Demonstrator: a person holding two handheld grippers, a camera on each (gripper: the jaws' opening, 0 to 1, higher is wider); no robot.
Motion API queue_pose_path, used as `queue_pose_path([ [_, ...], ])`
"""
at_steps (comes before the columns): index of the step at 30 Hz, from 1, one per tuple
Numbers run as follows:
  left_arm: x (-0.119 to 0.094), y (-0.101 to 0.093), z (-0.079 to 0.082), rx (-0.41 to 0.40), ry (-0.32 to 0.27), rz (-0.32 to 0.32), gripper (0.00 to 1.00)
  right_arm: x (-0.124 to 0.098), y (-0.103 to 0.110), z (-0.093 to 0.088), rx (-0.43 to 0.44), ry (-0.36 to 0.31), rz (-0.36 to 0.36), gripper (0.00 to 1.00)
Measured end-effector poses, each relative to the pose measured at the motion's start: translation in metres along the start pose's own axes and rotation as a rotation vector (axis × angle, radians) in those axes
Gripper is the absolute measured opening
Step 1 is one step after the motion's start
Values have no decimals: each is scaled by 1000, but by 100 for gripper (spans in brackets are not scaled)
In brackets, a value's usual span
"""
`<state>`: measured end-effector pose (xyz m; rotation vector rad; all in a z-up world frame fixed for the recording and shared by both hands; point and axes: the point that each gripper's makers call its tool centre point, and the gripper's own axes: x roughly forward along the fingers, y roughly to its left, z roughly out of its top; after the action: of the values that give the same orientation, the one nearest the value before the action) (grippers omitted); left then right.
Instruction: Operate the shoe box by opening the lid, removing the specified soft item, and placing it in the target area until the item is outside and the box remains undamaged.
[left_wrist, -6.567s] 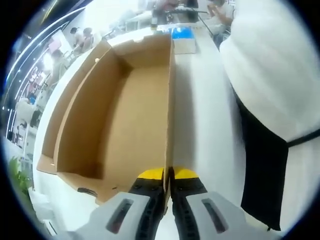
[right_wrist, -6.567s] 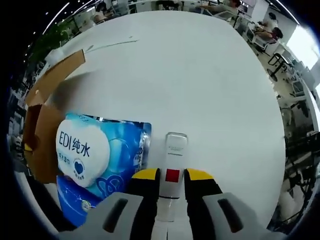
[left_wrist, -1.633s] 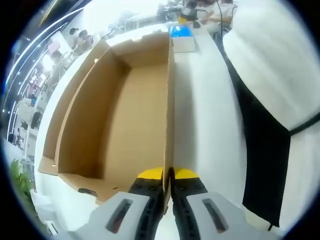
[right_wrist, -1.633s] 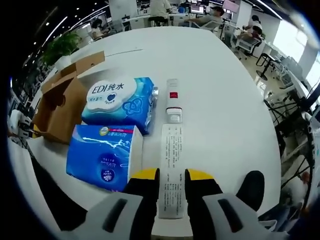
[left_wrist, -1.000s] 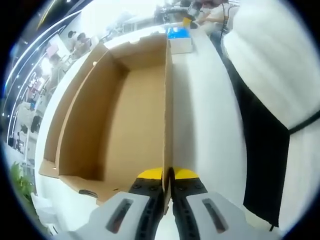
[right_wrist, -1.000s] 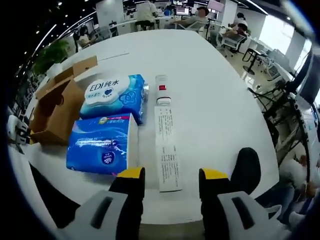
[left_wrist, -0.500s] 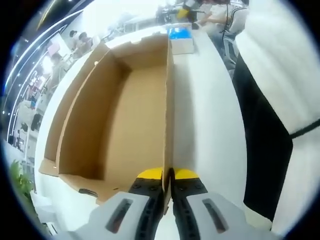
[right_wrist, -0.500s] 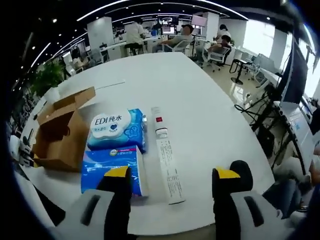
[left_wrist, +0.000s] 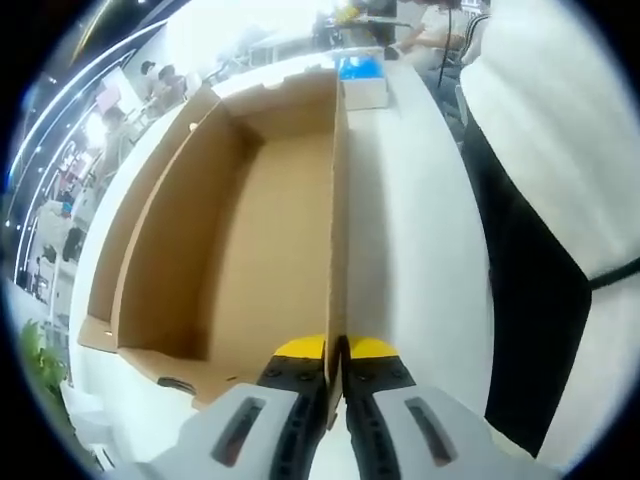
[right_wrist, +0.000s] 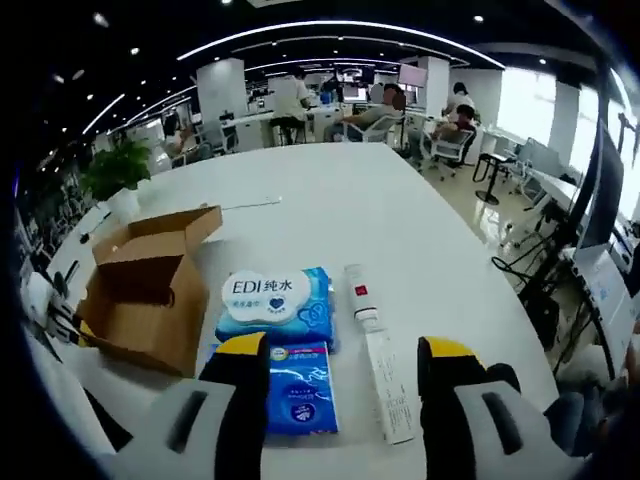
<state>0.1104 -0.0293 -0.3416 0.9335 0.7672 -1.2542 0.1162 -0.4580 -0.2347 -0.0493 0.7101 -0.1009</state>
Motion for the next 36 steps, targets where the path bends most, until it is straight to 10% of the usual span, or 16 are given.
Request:
queue_pose_path([
  [7, 0, 0, 1, 3, -14, -2, 4, 3, 40, 31, 43, -107, 111, 61],
  [9, 0, 0, 1, -8, -2, -23, 3, -1, 65, 37, 84, -83, 217, 41],
  [13, 1, -1, 0, 4, -5, -53, 2, 2, 77, 53, 67, -120, 227, 57],
  [36, 0, -3, 0, 18, -16, -40, 2, 12, 171, 103, -8, -72, 255, 21],
])
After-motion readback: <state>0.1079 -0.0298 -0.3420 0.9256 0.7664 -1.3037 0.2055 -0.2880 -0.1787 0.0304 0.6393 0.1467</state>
